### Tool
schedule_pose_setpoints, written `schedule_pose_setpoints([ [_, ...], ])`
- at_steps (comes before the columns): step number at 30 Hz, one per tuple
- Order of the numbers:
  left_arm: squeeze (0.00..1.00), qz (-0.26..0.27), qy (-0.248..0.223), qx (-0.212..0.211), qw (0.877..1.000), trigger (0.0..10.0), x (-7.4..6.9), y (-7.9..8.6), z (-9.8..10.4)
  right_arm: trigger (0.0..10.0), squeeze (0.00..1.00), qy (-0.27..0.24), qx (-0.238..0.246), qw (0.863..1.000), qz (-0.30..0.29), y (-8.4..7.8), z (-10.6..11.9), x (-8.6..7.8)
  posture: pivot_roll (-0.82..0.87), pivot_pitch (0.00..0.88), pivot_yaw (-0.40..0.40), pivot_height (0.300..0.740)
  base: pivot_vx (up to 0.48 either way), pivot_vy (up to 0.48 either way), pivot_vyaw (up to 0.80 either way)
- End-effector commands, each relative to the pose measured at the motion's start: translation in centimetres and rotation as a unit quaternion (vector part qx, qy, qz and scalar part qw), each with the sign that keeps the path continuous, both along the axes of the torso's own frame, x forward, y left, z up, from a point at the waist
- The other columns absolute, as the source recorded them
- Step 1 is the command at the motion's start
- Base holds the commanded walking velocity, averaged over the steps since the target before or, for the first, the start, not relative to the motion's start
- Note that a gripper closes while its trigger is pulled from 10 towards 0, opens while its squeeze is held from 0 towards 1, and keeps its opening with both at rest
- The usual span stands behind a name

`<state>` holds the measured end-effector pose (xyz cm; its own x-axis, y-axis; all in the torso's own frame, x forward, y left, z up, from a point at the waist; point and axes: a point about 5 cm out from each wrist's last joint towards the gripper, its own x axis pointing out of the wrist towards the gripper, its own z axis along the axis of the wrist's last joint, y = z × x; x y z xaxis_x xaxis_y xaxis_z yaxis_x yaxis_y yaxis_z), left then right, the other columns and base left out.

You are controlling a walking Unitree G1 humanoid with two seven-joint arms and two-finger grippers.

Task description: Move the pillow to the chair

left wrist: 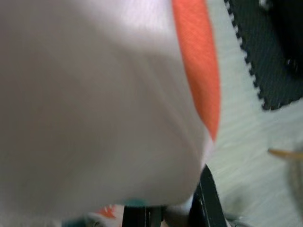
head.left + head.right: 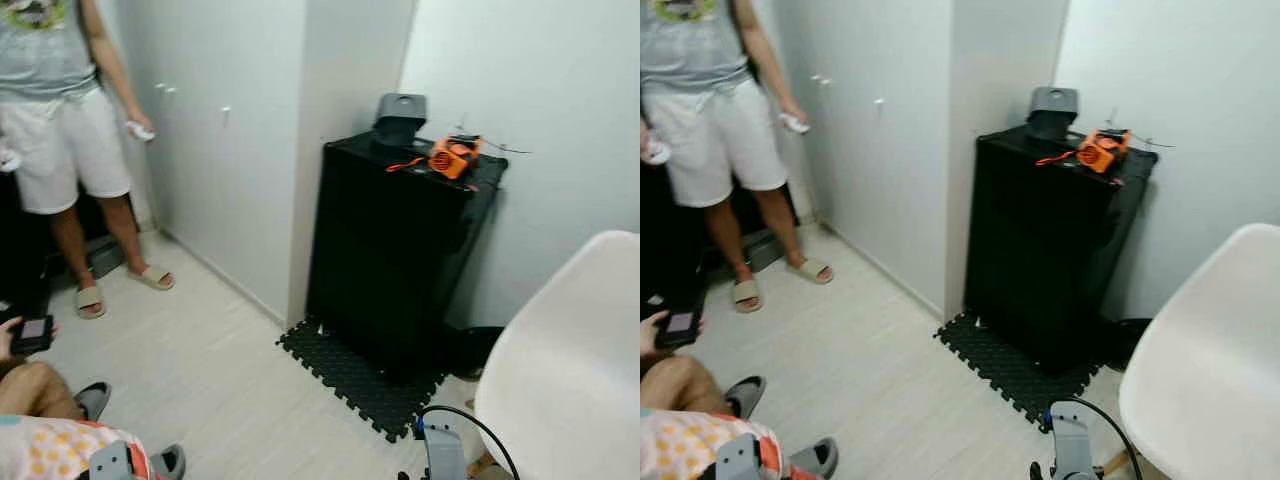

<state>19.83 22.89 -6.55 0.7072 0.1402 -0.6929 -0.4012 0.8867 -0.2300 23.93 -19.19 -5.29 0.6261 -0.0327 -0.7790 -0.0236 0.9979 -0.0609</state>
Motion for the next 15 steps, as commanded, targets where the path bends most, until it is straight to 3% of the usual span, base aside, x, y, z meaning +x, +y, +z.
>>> schedule_pose_setpoints([
  [1, 0.0, -0.012, 0.015, 0.011, 1.0, 10.0, -0.5, 0.1, -0.3, 10.0, 0.0, 0.027, -0.004, 1.0, 0.006, 0.2, -0.8, -1.2, -0.01, 0.021, -0.036, 0.74, 0.0, 0.0, -0.77],
  [2, 0.0, -0.014, 0.041, 0.016, 0.999, 10.0, -1.7, 0.0, -1.0, 10.0, 0.0, 0.044, -0.009, 0.999, 0.013, 0.3, -1.4, -2.2, 0.0, 0.021, -0.036, 0.74, 0.0, 0.0, -0.77],
  [3, 0.0, -0.014, 0.041, 0.016, 0.999, 10.0, -1.7, 0.0, -1.0, 10.0, 0.0, 0.044, -0.009, 0.999, 0.013, 0.3, -1.4, -2.2, 0.0, 0.021, -0.036, 0.74, 0.0, 0.0, -0.77],
  [5, 0.0, -0.019, 0.075, 0.024, 0.997, 10.0, -3.5, -0.1, -1.8, 10.0, 0.0, 0.07, -0.021, 0.997, 0.034, 0.5, -2.3, -3.6, 0.0, 0.022, -0.034, 0.74, 0.0, 0.0, -0.77],
  [6, 0.0, -0.019, 0.075, 0.024, 0.997, 10.0, -3.5, -0.1, -1.8, 10.0, 0.0, 0.07, -0.021, 0.997, 0.034, 0.5, -2.3, -3.6, 0.0, 0.022, -0.034, 0.74, 0.0, 0.0, -0.77],
  [8, 0.0, -0.032, 0.107, 0.036, 0.993, 10.0, -4.8, -0.3, -2.5, 10.0, 0.0, 0.097, -0.054, 0.991, 0.072, 0.2, -3.0, -5.1, 0.0, 0.023, -0.034, 0.74, 0.0, 0.0, -0.77],
  [15, 0.0, -0.036, 0.144, 0.043, 0.988, 10.0, -6.3, -0.8, -3.2, 10.0, 0.0, 0.138, -0.063, 0.984, 0.088, -0.2, -4.1, -7.5, 0.0, 0.019, -0.036, 0.74, 0.0, 0.0, -0.77],
])
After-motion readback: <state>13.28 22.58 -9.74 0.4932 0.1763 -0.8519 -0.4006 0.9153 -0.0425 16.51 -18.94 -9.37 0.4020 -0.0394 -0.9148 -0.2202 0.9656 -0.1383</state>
